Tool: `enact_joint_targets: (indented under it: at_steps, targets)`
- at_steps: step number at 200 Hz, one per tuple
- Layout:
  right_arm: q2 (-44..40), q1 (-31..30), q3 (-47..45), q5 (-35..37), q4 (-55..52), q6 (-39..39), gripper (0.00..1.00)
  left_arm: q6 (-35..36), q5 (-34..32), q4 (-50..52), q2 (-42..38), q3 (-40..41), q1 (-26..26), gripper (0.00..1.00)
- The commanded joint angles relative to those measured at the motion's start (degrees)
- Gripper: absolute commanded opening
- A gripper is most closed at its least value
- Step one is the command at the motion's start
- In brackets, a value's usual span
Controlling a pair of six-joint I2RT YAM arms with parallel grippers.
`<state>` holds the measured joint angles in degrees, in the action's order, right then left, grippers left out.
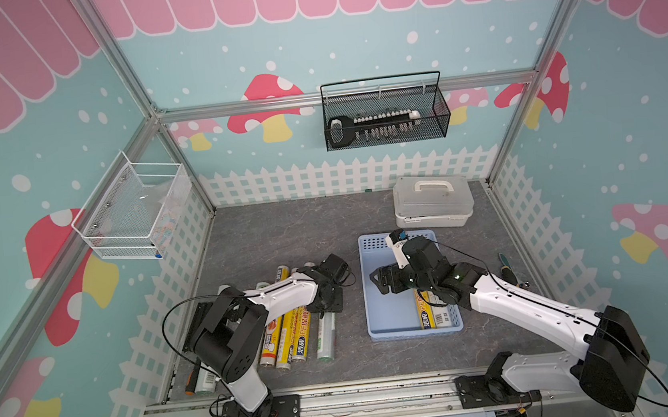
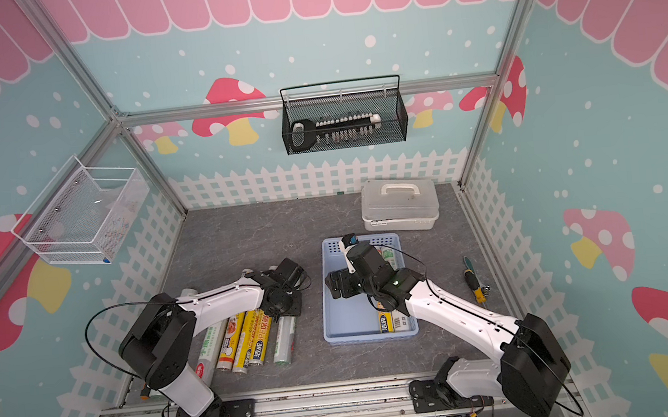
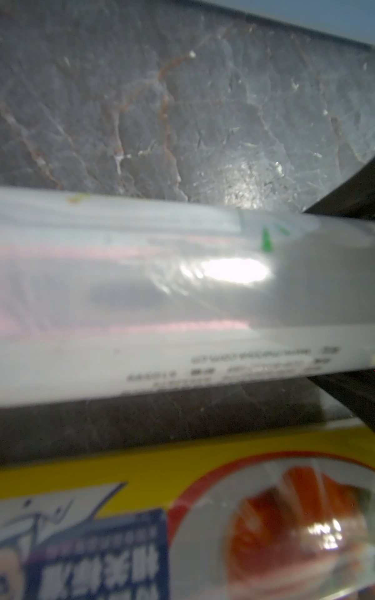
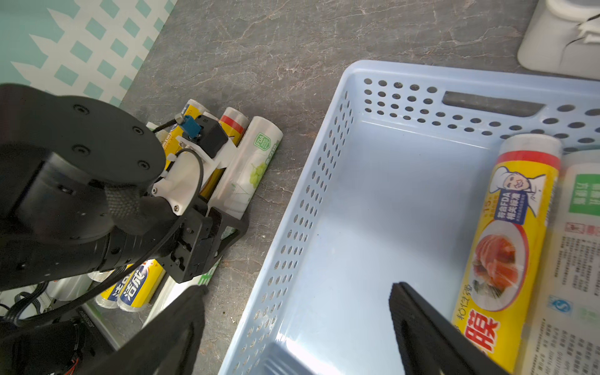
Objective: Put the plastic wrap into the basket
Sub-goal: Pick up the plastic wrap from the center of the board.
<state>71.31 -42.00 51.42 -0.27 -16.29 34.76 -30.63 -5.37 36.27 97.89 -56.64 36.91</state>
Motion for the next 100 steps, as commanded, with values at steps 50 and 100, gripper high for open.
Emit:
enact_joint_targets:
  at_steps: [50,100]
  targets:
    - [-6.1,-0.1,-3.7,7.6,-0.1,0.5,0.92,-1.4,-1.4,-1.8,-17.3,0.7,0.5,0.16]
    - [-10.0,-0.1,-5.7,10.2,0.3,0.9,0.92,-4.0,1.0,-4.9,-25.2,1.0,0.6,0.12]
